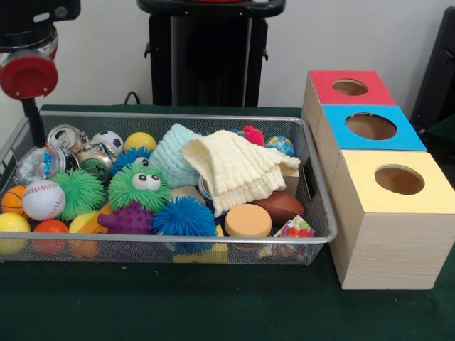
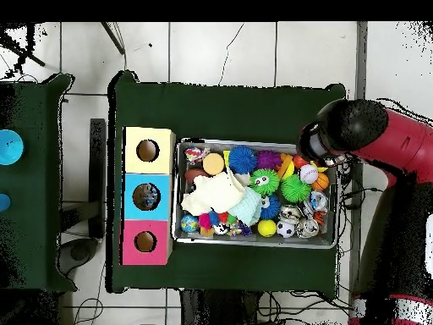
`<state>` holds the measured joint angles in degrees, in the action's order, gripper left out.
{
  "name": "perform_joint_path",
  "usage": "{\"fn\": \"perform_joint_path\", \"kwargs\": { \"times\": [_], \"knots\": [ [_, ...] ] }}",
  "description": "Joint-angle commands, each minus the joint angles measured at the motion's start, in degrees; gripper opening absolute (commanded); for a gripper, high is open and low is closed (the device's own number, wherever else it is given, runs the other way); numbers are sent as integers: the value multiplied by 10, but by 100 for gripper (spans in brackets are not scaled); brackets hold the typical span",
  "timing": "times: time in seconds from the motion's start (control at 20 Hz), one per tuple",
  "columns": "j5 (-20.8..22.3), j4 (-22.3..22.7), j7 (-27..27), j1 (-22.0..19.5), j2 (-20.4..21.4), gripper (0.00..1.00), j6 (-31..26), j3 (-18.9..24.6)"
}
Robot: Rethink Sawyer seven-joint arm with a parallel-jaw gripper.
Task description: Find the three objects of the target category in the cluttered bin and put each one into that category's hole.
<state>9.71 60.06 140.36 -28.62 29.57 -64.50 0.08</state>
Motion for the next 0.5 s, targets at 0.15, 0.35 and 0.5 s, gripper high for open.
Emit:
{"fn": "perform_joint_path", "kwargs": {
  "times": [0.15, 0.35, 0.5],
  "knots": [
    [-4, 4, -82, -6, -30, 100, -19, 62],
    [-19, 150, 1, 11, 13, 100, 113, 46],
    [-27, 175, 30, 26, 27, 100, 116, 35]
  ]
}}
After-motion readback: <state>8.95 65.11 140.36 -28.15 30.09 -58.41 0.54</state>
